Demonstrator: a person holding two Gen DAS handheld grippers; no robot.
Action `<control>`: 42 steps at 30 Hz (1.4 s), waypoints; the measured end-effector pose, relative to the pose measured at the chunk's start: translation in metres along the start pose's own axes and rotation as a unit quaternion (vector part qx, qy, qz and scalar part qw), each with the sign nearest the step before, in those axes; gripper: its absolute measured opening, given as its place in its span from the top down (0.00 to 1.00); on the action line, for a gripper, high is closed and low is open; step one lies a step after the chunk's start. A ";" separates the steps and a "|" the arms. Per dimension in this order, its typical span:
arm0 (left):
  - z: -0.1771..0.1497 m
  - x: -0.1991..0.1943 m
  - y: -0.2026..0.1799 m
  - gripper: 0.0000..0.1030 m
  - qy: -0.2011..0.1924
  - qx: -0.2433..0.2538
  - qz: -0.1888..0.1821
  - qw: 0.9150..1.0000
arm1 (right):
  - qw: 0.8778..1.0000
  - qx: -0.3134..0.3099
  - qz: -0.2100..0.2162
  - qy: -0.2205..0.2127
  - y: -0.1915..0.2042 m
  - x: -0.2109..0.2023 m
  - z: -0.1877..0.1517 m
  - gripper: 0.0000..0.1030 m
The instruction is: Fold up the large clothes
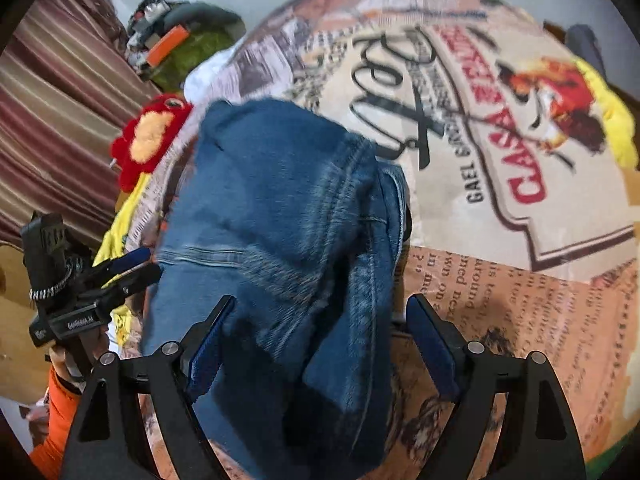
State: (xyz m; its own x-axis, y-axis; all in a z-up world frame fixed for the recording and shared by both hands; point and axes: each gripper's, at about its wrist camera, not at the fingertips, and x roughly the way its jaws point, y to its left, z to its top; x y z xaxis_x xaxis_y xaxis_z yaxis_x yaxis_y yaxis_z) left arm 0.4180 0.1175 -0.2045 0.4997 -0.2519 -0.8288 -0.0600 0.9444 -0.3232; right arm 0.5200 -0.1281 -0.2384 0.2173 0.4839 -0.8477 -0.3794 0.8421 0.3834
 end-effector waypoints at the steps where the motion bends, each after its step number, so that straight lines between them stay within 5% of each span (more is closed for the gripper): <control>1: 0.002 0.008 0.002 0.15 0.008 -0.009 -0.018 1.000 | 1.000 0.003 0.013 0.008 -0.004 0.006 0.002 0.19; 12: 0.013 0.055 0.017 0.07 0.056 -0.093 -0.126 0.986 | 0.995 0.042 0.082 0.042 -0.016 0.052 0.020 0.17; 15: 0.014 0.062 0.019 0.12 0.064 -0.113 -0.148 0.980 | 0.995 0.039 0.083 0.037 -0.012 0.052 0.020 0.28; 17: 0.013 0.059 0.015 0.18 0.060 -0.109 -0.143 0.982 | 0.996 0.034 0.079 0.032 -0.008 0.047 0.019 0.40; 24: 0.011 0.030 0.004 0.47 0.035 -0.086 -0.132 0.987 | 0.999 0.022 0.047 0.006 0.008 0.022 0.014 0.57; 33: 0.006 -0.040 -0.015 0.52 -0.019 -0.031 -0.106 0.994 | 0.998 -0.013 0.046 -0.034 0.051 -0.026 0.004 0.62; 42: -0.002 -0.127 0.012 0.52 -0.088 -0.020 -0.084 0.992 | 0.993 -0.060 0.065 -0.075 0.125 -0.062 0.002 0.62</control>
State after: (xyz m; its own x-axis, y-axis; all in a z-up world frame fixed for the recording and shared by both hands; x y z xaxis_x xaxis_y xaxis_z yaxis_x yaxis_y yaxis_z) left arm 0.3517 0.1608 -0.1044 0.6493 -0.3600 -0.6699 0.0038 0.8824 -0.4705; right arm 0.4610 -0.0521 -0.1367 0.2876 0.6245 -0.7261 -0.5149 0.7401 0.4326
